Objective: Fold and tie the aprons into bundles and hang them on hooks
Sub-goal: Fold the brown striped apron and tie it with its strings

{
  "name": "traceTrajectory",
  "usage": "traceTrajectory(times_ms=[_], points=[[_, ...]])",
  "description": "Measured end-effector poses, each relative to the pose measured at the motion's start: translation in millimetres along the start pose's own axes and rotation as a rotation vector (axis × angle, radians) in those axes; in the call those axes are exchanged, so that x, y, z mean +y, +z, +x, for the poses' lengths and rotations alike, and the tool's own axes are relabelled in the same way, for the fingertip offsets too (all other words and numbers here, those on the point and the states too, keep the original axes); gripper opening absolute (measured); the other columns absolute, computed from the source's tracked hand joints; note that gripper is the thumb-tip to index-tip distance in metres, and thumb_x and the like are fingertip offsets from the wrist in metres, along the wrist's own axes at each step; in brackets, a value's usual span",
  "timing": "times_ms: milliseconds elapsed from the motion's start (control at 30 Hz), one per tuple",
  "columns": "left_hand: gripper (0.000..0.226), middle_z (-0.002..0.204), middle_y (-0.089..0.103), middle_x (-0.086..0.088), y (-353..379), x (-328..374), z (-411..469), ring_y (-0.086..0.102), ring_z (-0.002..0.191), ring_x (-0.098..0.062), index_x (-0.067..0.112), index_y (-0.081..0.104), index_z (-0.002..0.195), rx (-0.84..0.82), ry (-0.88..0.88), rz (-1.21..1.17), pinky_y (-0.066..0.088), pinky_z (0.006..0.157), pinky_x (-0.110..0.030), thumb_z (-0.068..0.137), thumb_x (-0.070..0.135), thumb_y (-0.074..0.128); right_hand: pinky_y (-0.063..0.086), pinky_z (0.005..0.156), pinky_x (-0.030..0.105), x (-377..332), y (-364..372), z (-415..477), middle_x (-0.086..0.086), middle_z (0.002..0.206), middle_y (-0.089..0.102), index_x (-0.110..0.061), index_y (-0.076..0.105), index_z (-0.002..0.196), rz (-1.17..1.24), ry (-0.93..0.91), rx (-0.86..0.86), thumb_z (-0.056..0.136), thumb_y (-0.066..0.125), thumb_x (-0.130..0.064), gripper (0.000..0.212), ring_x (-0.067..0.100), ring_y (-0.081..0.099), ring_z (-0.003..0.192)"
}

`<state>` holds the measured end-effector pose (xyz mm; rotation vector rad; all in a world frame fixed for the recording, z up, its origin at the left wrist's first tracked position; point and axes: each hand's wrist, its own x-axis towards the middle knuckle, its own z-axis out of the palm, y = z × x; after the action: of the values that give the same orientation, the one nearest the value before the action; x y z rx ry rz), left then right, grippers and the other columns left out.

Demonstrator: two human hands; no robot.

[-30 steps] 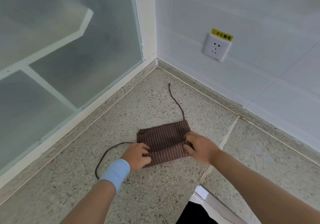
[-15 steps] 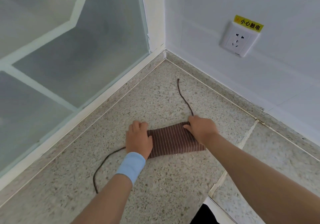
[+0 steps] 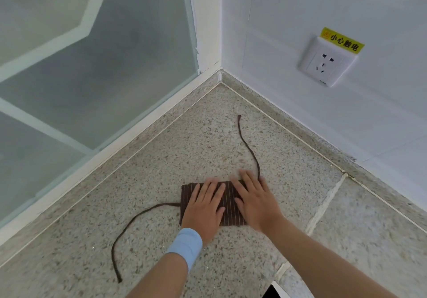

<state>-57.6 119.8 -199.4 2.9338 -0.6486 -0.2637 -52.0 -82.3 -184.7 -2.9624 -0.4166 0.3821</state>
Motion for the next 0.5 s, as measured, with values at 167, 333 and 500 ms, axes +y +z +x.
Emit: traceTrajectory(times_ms=[167, 333, 500], points=[[0.060, 0.165, 0.006, -0.003, 2, -23, -14, 0.002, 0.153, -0.023, 0.028, 0.016, 0.157, -0.015, -0.080, 0.042, 0.008, 0.118, -0.057, 0.100, 0.045, 0.025, 0.006, 0.119, 0.050, 15, 11, -12, 0.007, 0.167, 0.004, -0.022, 0.009, 0.160, -0.058, 0.033, -0.005, 0.103, 0.014, -0.046, 0.062, 0.026, 0.000, 0.154], [0.060, 0.166, 0.000, -0.003, 0, -37, -16, -0.009, 0.152, -0.023, 0.030, 0.007, 0.157, -0.057, -0.050, 0.053, -0.002, 0.118, -0.050, 0.101, 0.044, 0.019, 0.009, 0.119, 0.050, 11, 10, -12, 0.012, 0.165, 0.012, -0.017, 0.016, 0.159, -0.106, 0.037, 0.017, 0.101, 0.018, -0.045, 0.064, 0.030, 0.008, 0.153], [0.061, 0.154, 0.037, -0.011, -19, -5, -12, 0.034, 0.142, -0.035, 0.018, 0.041, 0.146, 0.046, -0.039, 0.063, 0.032, 0.111, -0.052, 0.086, 0.019, 0.049, 0.008, 0.122, 0.057, -15, -3, -12, 0.026, 0.163, -0.008, -0.002, 0.003, 0.156, -0.183, 0.088, 0.020, 0.098, 0.028, -0.030, 0.069, 0.042, -0.008, 0.151]])
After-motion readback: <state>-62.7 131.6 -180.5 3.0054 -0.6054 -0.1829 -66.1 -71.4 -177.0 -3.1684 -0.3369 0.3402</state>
